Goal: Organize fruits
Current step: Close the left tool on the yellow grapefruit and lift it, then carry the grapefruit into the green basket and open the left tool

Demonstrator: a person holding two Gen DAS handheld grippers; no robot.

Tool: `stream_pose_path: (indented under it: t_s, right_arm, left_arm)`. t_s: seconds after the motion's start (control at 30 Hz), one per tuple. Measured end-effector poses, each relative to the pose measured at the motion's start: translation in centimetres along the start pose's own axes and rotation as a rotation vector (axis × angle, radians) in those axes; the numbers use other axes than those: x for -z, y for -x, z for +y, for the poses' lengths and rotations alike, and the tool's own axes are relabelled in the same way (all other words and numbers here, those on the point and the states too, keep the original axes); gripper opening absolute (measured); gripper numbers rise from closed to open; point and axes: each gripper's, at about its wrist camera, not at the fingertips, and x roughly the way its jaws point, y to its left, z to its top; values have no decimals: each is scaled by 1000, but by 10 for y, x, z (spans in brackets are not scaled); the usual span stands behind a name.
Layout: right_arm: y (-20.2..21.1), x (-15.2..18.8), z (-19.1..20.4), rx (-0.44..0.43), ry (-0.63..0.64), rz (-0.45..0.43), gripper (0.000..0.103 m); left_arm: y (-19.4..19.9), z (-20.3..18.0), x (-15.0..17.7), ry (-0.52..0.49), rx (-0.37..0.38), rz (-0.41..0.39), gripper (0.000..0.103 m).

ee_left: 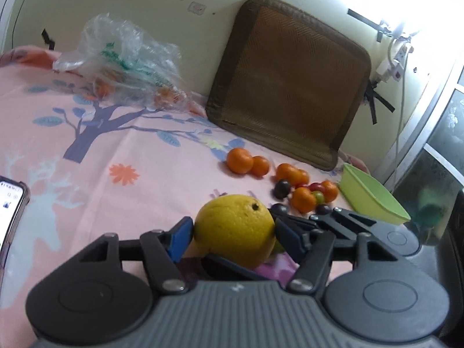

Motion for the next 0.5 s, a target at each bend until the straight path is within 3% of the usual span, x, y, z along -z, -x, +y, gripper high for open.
stream_pose_path:
  t_s: [0.23,0.5]
  right_arm:
    - [53,15,-31,156,-51,-136,66]
    - [120,54,-139,446,-197,-196,66]
  left_arm:
    - [-30,-85,-20,-156,85,15,64]
    - [-131,-229,-32,-334,247,66,65]
